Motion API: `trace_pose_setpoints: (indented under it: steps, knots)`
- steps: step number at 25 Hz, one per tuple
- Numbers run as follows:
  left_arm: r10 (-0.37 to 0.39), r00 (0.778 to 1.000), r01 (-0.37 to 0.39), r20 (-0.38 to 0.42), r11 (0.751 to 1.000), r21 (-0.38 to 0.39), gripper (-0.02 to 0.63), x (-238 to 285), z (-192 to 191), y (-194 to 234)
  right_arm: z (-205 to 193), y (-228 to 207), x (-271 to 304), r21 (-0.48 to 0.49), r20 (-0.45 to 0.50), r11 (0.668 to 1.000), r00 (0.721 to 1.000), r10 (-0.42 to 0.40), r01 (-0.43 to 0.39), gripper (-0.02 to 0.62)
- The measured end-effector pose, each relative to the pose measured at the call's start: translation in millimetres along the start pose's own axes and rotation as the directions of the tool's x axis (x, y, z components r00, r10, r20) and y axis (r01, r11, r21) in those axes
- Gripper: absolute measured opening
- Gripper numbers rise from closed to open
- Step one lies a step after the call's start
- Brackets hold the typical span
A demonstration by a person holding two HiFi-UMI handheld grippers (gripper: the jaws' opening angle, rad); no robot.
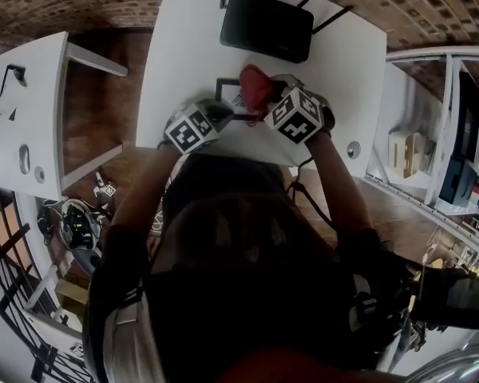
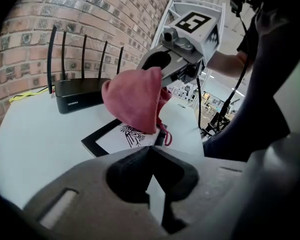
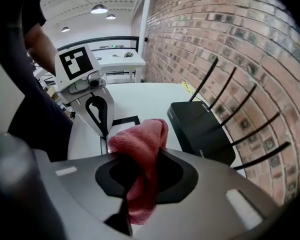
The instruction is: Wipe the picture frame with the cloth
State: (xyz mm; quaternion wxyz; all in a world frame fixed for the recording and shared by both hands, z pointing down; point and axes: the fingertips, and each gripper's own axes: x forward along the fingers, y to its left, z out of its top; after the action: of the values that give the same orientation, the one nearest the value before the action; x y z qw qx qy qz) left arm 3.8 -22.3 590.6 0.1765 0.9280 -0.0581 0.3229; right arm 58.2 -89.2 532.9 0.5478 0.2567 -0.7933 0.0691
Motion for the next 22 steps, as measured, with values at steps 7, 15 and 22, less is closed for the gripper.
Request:
trace_pose_setpoints:
  steps: [7, 15, 22]
  knots:
    - [0.026, 0.999, -0.026, -0.023, 0.999, 0.034, 0.002, 1, -3, 6, 32, 10, 33, -0.161, -0.033, 0.986, 0.998, 0.049, -0.054, 0.08]
    - [0.029, 0.999, -0.029, -0.026, 0.999, 0.017, 0.002, 2, -3, 5, 64, 29, 70, -0.341, -0.073, 0.935, 0.994, 0.077, -0.097, 0.08]
    - [0.046, 0.999, -0.045, -0.019, 0.999, 0.012, 0.002, 1, -4, 6, 70, 36, 91, -0.443, -0.114, 0.89, 0.991, 0.068, -0.112, 0.077]
